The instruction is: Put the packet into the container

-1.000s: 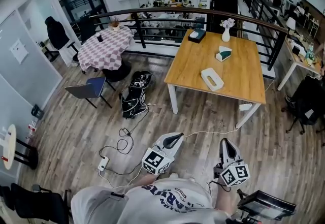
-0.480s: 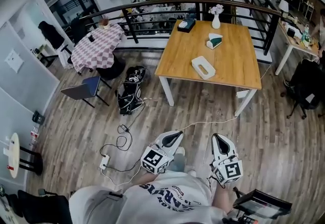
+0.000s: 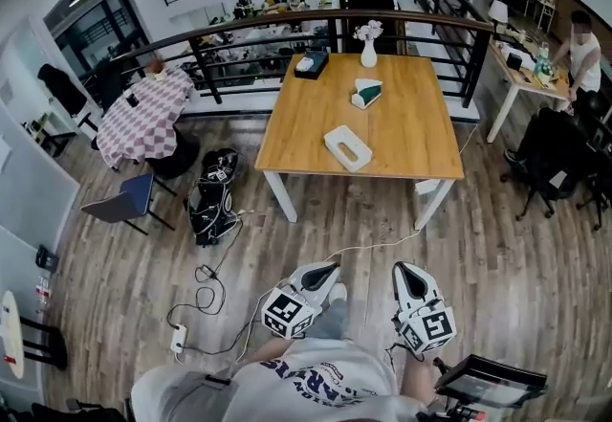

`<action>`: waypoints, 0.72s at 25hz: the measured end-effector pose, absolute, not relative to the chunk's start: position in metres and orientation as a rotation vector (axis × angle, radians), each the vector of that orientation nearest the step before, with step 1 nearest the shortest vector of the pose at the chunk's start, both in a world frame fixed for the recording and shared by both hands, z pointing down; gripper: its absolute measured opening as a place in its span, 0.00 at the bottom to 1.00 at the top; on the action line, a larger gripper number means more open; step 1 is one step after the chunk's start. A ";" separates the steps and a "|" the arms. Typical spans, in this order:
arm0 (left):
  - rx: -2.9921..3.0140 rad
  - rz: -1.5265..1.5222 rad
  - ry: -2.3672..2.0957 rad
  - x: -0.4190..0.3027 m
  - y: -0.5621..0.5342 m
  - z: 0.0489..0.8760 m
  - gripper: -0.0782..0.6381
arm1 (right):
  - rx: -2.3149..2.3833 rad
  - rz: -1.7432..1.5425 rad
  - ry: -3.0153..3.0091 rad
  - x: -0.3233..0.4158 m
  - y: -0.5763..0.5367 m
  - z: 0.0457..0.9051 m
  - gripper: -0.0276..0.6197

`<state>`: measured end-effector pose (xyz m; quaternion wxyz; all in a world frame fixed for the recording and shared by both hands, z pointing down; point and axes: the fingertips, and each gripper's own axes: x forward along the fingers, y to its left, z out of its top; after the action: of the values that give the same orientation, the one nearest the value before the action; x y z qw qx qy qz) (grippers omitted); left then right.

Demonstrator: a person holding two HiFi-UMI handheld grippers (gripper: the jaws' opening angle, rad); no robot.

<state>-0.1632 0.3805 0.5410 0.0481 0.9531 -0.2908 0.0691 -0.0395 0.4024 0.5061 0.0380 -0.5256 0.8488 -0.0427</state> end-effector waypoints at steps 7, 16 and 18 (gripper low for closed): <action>2.944 0.116 -0.822 -0.142 0.302 0.535 0.12 | -1.668 -0.229 2.620 -0.025 0.338 0.520 0.05; 2.887 0.116 -0.893 -0.176 0.183 0.526 0.12 | -1.667 -0.227 2.661 -0.050 0.221 0.494 0.05; 2.883 0.121 -0.903 -0.185 0.162 0.527 0.12 | -1.672 -0.234 2.643 -0.051 0.199 0.490 0.05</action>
<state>-0.1852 0.1624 0.5271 0.0591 0.9519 -0.2980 0.0399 -0.0507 0.1988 0.4901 0.0025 -0.5331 0.8427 -0.0747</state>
